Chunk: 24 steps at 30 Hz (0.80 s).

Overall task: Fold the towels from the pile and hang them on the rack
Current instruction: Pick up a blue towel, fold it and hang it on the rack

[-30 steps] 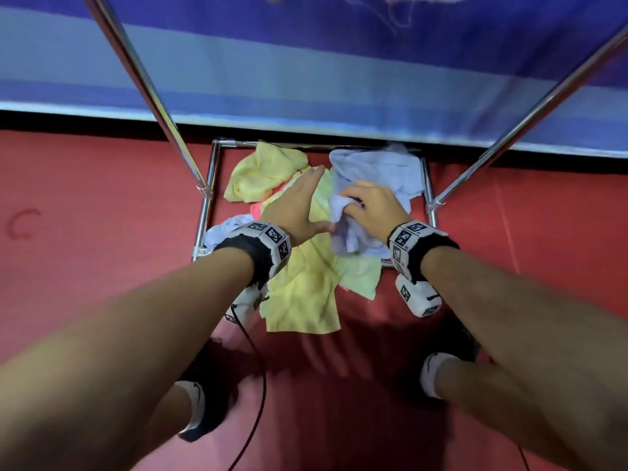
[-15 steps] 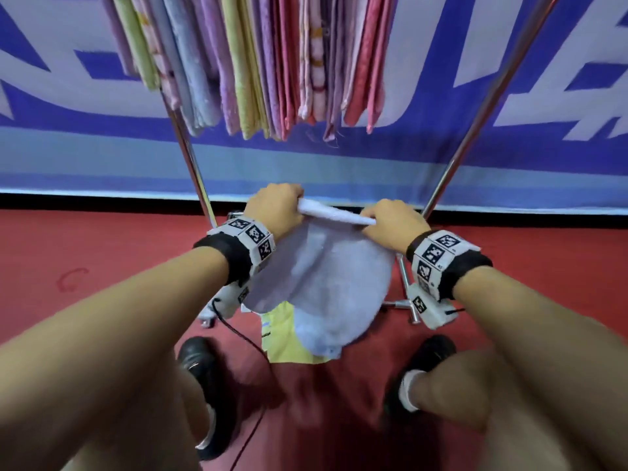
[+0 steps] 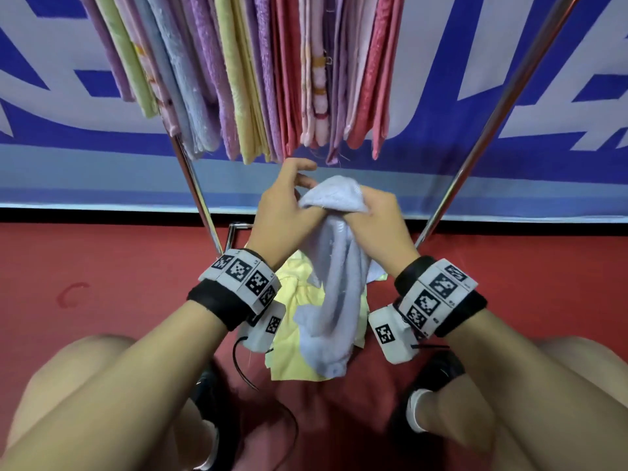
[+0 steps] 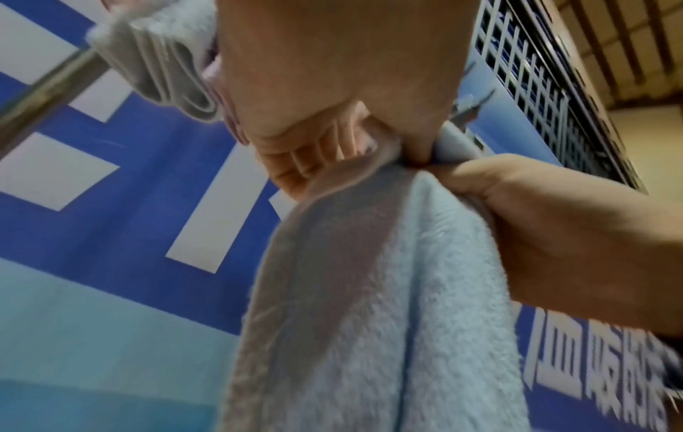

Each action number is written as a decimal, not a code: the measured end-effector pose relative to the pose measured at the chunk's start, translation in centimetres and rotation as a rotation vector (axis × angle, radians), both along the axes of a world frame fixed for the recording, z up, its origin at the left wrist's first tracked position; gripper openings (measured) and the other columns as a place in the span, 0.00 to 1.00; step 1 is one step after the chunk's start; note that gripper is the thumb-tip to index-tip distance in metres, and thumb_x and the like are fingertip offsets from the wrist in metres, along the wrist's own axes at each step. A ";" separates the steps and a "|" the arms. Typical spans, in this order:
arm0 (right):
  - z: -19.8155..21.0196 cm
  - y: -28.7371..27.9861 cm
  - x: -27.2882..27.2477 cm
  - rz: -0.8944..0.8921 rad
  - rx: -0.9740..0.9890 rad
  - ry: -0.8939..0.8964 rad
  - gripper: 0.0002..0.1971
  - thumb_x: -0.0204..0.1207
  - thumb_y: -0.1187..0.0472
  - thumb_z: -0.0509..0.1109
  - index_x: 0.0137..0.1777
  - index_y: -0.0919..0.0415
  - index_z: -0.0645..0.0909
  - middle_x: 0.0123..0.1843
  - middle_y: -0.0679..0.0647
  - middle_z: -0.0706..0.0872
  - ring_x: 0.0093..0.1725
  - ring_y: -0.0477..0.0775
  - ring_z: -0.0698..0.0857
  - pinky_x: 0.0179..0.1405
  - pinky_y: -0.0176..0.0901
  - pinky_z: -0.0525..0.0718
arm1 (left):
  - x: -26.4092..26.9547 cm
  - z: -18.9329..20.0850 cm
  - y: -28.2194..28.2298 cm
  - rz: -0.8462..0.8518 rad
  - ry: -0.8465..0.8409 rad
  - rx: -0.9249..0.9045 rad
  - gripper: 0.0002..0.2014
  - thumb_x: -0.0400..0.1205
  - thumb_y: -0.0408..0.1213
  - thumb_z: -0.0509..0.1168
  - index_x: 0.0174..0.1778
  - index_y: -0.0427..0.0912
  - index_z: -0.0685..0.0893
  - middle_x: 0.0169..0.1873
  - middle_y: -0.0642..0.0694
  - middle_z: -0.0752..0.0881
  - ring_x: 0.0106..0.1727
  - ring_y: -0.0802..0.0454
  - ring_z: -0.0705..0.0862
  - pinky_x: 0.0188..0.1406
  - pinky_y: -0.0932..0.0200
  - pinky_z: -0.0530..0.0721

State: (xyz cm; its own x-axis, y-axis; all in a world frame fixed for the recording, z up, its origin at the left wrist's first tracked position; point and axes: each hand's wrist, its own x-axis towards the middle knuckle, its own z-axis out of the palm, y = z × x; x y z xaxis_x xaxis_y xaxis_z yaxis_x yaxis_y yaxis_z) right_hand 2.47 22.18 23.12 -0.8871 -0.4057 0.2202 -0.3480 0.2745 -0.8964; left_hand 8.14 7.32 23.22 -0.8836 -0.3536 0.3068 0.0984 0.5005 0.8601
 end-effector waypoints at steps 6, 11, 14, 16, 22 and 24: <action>2.9 1.3 -0.1 -0.120 -0.500 -0.127 0.17 0.78 0.77 0.63 0.48 0.57 0.89 0.42 0.43 0.93 0.47 0.40 0.89 0.49 0.35 0.84 | -0.2 1.7 -1.0 -0.154 -0.052 0.200 0.05 0.78 0.33 0.66 0.41 0.35 0.85 0.32 0.47 0.83 0.36 0.55 0.79 0.38 0.56 0.76; 1.9 2.9 0.1 -0.058 -0.364 -0.035 0.10 0.69 0.70 0.77 0.50 0.60 0.87 0.45 0.50 0.91 0.47 0.45 0.87 0.49 0.40 0.86 | -0.2 2.4 -0.9 -0.035 0.066 0.208 0.06 0.83 0.30 0.66 0.41 0.37 0.85 0.36 0.50 0.86 0.41 0.58 0.81 0.42 0.58 0.80; 1.4 2.7 0.8 -0.076 -0.353 -0.034 0.10 0.68 0.73 0.82 0.43 0.62 0.87 0.38 0.48 0.89 0.41 0.42 0.84 0.43 0.37 0.83 | -0.4 2.5 -0.6 -0.043 -0.031 0.105 0.09 0.82 0.31 0.68 0.35 0.42 0.85 0.32 0.54 0.83 0.36 0.62 0.78 0.38 0.62 0.77; 1.6 2.8 0.8 -0.226 -0.451 0.069 0.10 0.68 0.76 0.80 0.41 0.61 0.87 0.37 0.44 0.89 0.39 0.40 0.84 0.43 0.35 0.81 | -0.7 2.6 -0.2 -0.041 -0.126 0.086 0.12 0.84 0.35 0.67 0.32 0.44 0.83 0.28 0.54 0.80 0.32 0.62 0.75 0.34 0.62 0.75; 1.5 2.4 4.3 0.345 -0.061 0.109 0.11 0.71 0.64 0.84 0.53 0.55 0.91 0.47 0.48 0.93 0.48 0.44 0.89 0.52 0.38 0.84 | -0.3 4.2 1.6 -0.020 -0.096 0.358 0.23 0.89 0.44 0.62 0.26 0.42 0.73 0.25 0.49 0.71 0.29 0.57 0.66 0.27 0.60 0.64; 2.1 2.7 4.3 0.364 -0.122 0.161 0.09 0.75 0.61 0.79 0.54 0.62 0.91 0.46 0.56 0.91 0.46 0.50 0.88 0.50 0.37 0.83 | 0.0 4.7 1.7 -0.060 -0.050 0.316 0.23 0.87 0.43 0.64 0.27 0.36 0.75 0.26 0.49 0.73 0.29 0.57 0.68 0.29 0.61 0.68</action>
